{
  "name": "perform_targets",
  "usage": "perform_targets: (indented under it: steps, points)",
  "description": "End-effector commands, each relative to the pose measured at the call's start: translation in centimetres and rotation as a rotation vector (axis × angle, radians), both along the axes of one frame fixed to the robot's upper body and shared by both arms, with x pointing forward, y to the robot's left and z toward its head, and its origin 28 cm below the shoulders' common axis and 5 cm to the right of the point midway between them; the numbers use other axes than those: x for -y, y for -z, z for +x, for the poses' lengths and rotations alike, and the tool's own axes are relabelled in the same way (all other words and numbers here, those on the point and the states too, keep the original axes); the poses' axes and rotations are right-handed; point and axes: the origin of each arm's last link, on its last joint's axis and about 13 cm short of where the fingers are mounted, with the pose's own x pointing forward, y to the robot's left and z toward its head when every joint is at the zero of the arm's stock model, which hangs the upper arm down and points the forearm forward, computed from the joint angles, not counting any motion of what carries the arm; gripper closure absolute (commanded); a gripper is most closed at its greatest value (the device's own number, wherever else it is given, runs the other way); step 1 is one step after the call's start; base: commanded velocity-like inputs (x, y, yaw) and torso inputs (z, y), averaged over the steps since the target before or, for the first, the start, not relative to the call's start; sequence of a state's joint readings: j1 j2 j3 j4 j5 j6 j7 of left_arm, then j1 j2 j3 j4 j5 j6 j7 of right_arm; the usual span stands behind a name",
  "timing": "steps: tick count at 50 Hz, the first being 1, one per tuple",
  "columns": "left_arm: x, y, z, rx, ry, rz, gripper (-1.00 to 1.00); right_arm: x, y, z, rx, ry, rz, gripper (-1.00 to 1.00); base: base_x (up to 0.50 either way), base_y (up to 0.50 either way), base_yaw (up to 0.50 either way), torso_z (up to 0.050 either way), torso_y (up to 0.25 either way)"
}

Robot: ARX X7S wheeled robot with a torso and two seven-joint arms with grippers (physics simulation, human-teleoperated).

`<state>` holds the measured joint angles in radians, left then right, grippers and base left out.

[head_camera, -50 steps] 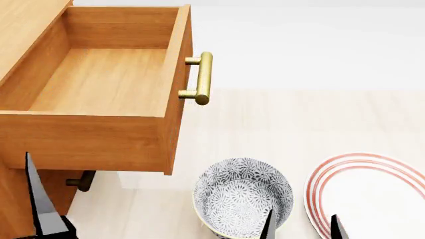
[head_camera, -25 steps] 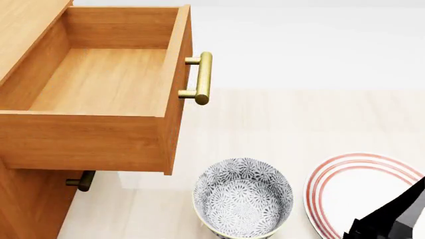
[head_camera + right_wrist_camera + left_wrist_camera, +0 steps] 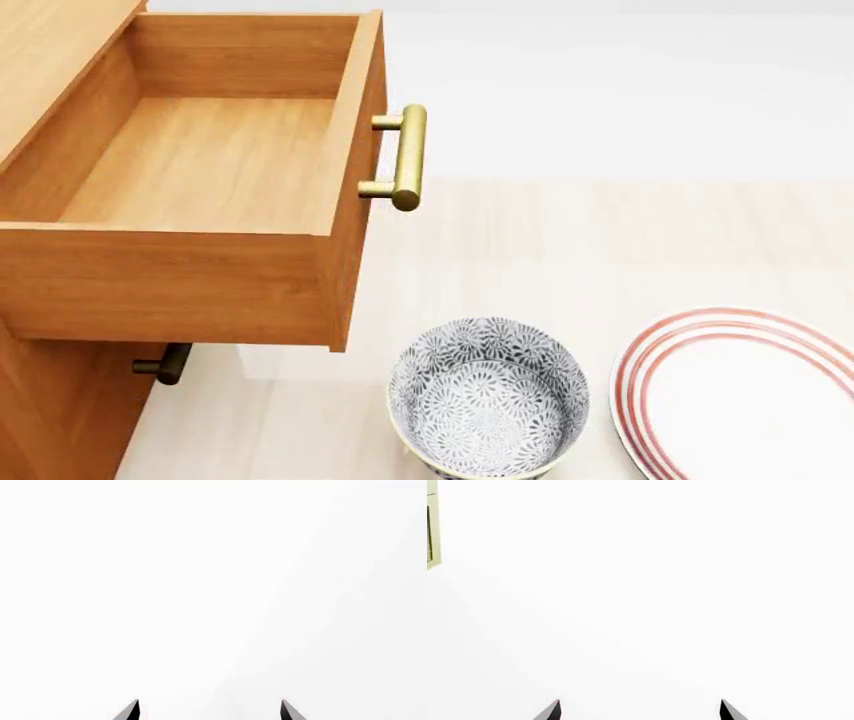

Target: Open the top drawer of the cabinet.

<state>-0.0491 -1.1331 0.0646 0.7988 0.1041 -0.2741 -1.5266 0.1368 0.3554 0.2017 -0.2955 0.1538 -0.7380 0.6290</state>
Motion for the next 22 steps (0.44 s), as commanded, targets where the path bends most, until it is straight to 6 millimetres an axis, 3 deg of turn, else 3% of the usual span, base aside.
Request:
perform_targets:
  steps: [1,9,22]
  points:
    - [-0.3,-3.1,-2.2,0.1,-0.006,0.076,-1.0,0.5,-2.7,-1.2,0.129,0.06,-0.032,-1.0,0.0,0.0,0.0,0.0,0.0]
    - [-0.6,-4.2,-3.3,0.165,-0.033,0.097,-1.0,0.8,-4.0,-1.7,0.186,0.076,-0.042,-1.0,0.0,0.0,0.0,0.0,0.0]
    - [-0.6,-3.9,-3.0,0.154,-0.042,0.095,-1.0,0.7,-4.0,-1.7,0.19,0.07,-0.044,-1.0,0.0,0.0,0.0,0.0,0.0]
